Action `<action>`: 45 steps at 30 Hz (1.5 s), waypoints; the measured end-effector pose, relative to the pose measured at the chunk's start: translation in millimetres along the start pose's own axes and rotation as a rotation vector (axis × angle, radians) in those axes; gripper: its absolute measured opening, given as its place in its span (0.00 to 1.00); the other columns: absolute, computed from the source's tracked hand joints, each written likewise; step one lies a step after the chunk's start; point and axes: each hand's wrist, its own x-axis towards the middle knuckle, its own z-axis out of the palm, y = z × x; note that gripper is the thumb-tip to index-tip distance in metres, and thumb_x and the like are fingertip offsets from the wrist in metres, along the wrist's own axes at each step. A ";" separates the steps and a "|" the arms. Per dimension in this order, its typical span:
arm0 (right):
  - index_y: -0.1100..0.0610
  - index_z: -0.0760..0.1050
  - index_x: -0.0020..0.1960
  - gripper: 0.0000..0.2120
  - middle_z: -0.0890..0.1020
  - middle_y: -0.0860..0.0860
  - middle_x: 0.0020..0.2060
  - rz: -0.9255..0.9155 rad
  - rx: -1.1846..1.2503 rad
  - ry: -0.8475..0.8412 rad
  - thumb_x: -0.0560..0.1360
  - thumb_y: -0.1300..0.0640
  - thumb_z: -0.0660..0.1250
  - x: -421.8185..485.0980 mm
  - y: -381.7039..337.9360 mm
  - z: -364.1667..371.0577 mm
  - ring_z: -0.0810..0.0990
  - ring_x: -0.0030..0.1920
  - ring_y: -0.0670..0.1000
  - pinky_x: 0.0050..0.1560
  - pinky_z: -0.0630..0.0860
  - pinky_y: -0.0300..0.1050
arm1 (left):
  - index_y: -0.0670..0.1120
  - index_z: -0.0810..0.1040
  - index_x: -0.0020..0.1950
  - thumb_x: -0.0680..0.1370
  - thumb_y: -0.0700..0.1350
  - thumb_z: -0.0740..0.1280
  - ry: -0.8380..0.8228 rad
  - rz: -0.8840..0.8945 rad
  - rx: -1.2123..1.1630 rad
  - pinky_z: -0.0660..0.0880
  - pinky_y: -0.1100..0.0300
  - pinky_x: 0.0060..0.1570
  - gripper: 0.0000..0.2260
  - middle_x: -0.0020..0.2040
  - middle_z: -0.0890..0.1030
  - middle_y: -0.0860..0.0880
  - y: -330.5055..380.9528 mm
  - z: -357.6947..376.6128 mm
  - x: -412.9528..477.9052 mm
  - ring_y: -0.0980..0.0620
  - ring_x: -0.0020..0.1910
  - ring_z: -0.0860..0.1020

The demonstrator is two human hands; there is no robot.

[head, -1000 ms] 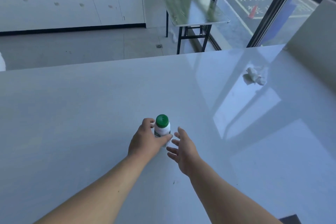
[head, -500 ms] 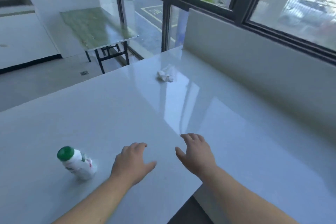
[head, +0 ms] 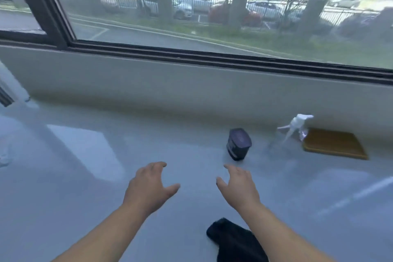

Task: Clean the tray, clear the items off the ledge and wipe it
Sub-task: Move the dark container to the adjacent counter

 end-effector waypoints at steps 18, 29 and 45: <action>0.48 0.70 0.73 0.26 0.76 0.49 0.65 0.460 0.779 -0.175 0.78 0.39 0.62 158.3 119.3 -22.0 0.77 0.57 0.51 0.49 0.71 0.46 | 0.55 0.61 0.79 0.67 0.67 0.75 -0.118 0.181 0.196 0.71 0.47 0.67 0.46 0.81 0.62 0.50 240.2 102.6 201.6 0.45 0.75 0.65; 0.63 0.79 0.53 0.17 0.87 0.53 0.38 0.665 1.331 -0.277 0.78 0.51 0.60 173.8 117.8 -11.1 0.85 0.49 0.62 0.71 0.70 0.67 | 0.54 0.61 0.79 0.65 0.60 0.76 -0.155 0.229 0.175 0.73 0.47 0.64 0.46 0.72 0.72 0.49 239.5 111.9 224.3 0.43 0.69 0.70; 0.54 0.76 0.65 0.19 0.81 0.56 0.59 0.516 1.138 -0.625 0.81 0.44 0.65 68.0 -120.6 98.6 0.83 0.56 0.60 0.57 0.80 0.55 | 0.56 0.60 0.79 0.64 0.65 0.74 0.100 -0.106 0.048 0.74 0.49 0.62 0.46 0.72 0.71 0.53 -37.0 -12.2 79.3 0.46 0.66 0.69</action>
